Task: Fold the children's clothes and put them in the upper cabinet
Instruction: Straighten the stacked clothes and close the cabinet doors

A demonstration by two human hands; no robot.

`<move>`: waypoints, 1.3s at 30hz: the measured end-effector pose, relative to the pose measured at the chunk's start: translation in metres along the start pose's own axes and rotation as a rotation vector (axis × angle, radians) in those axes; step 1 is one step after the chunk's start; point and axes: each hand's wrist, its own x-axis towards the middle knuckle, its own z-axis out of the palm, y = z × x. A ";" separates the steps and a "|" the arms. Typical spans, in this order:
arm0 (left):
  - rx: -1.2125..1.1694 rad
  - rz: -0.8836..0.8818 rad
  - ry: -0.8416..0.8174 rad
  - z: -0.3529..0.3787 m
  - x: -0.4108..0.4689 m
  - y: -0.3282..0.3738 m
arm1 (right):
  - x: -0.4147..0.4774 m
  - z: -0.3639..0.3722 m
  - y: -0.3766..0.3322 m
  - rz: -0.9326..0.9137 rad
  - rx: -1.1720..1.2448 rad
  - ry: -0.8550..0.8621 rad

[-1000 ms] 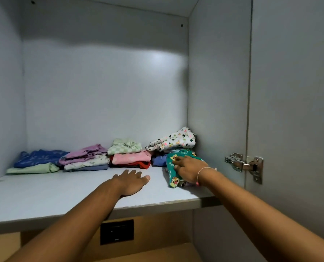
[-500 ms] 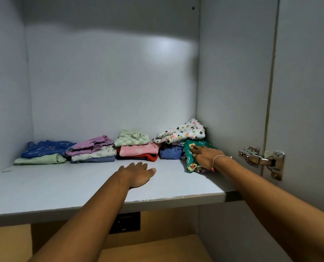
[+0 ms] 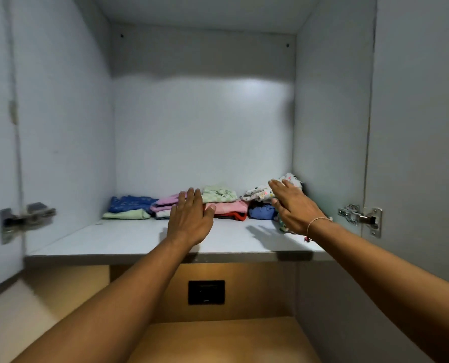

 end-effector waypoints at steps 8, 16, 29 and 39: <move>0.071 -0.133 0.409 -0.160 -0.111 -0.031 | 0.030 -0.073 -0.137 -0.388 -0.049 0.192; 0.192 -0.241 0.802 -0.315 -0.245 -0.022 | 0.002 -0.143 -0.298 -0.698 0.079 0.305; 0.766 -0.517 0.593 -0.417 -0.324 -0.060 | -0.006 -0.255 -0.506 -1.068 -0.219 0.569; 0.801 -0.416 0.541 -0.406 -0.318 -0.070 | 0.016 -0.253 -0.522 -1.054 -0.348 0.537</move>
